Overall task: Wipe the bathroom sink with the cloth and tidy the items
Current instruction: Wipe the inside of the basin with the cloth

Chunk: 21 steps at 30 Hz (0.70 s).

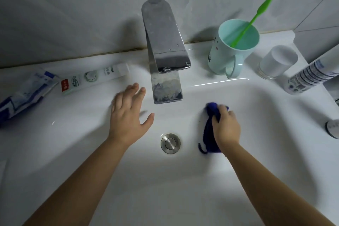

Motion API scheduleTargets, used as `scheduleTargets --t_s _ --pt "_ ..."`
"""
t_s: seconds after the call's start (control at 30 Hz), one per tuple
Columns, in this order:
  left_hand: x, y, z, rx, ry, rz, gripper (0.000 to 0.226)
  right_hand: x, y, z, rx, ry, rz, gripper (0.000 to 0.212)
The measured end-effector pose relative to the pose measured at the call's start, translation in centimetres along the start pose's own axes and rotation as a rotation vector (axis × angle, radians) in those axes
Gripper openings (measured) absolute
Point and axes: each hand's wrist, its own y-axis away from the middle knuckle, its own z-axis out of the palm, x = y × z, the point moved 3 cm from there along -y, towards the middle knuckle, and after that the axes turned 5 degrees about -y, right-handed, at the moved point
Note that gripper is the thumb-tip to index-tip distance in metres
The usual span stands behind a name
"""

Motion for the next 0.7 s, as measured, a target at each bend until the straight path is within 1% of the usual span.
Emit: scheduleTargets --t_s 0.07,0.13,0.17,0.23,0.27,0.3,0.33,0.4,0.43,0.47,0.5,0.53,0.57,0.63,0.67,0.7 --pt "0.2 0.0 0.1 -0.04 0.005 -0.026 0.064 -0.4 0.9 1.8 -0.06 0.104 -0.023 0.029" --pt "0.5 0.7 -0.2 -0.075 -0.002 -0.049 0.067 -2.2 2.5 3.8 -0.109 0.096 -0.104 0.036" --pt "0.8 1.7 -0.3 -0.09 -0.003 -0.063 0.067 -3.0 3.4 4.8 -0.164 0.104 -0.182 0.041" --pt "1.3 4.7 -0.3 -0.142 0.024 -0.086 0.066 -3.6 4.7 6.2 -0.304 0.19 -0.398 0.048" --pt "1.5 6.3 0.1 -0.185 0.044 -0.093 0.065 -3.2 4.6 6.2 -0.337 0.221 -0.473 0.048" --pt "1.4 7.9 0.6 -0.24 0.058 -0.104 0.064 -2.6 4.0 5.7 -0.311 0.217 -0.474 0.047" --pt "1.1 9.4 1.4 -0.306 0.064 -0.125 0.064 -1.7 3.2 4.9 -0.241 0.181 -0.395 0.046" --pt "0.2 11.6 2.8 -0.425 0.055 -0.18 0.063 0.0 1.6 3.4 -0.038 0.079 -0.133 0.043" --pt "-0.2 12.5 3.4 -0.466 0.045 -0.195 0.064 0.4 1.4 3.3 0.033 0.047 -0.03 0.042" --pt "-0.4 12.9 3.7 -0.485 0.035 -0.198 0.064 0.2 1.6 3.4 0.064 0.047 0.02 0.043" --pt "-0.4 13.3 4.0 -0.489 0.028 -0.196 0.064 -0.4 2.1 3.9 0.056 0.06 0.013 0.044" --pt "-0.5 13.6 4.3 -0.483 0.026 -0.201 0.065 -1.2 2.8 4.7 0.007 0.075 -0.052 0.046" --pt "-0.5 13.7 4.3 -0.472 0.025 -0.21 0.065 -2.1 3.6 5.7 -0.073 0.092 -0.167 0.048" --pt "-0.4 13.7 4.3 -0.449 0.03 -0.221 0.066 -3.3 4.6 6.6 -0.27 0.18 -0.389 0.049" --pt "-0.4 13.7 4.3 -0.445 0.032 -0.215 0.066 -3.6 4.5 6.3 -0.34 0.235 -0.451 0.049" --pt "-0.5 13.7 4.3 -0.445 0.034 -0.204 0.066 -3.9 4.0 5.3 -0.373 0.269 -0.484 0.048"
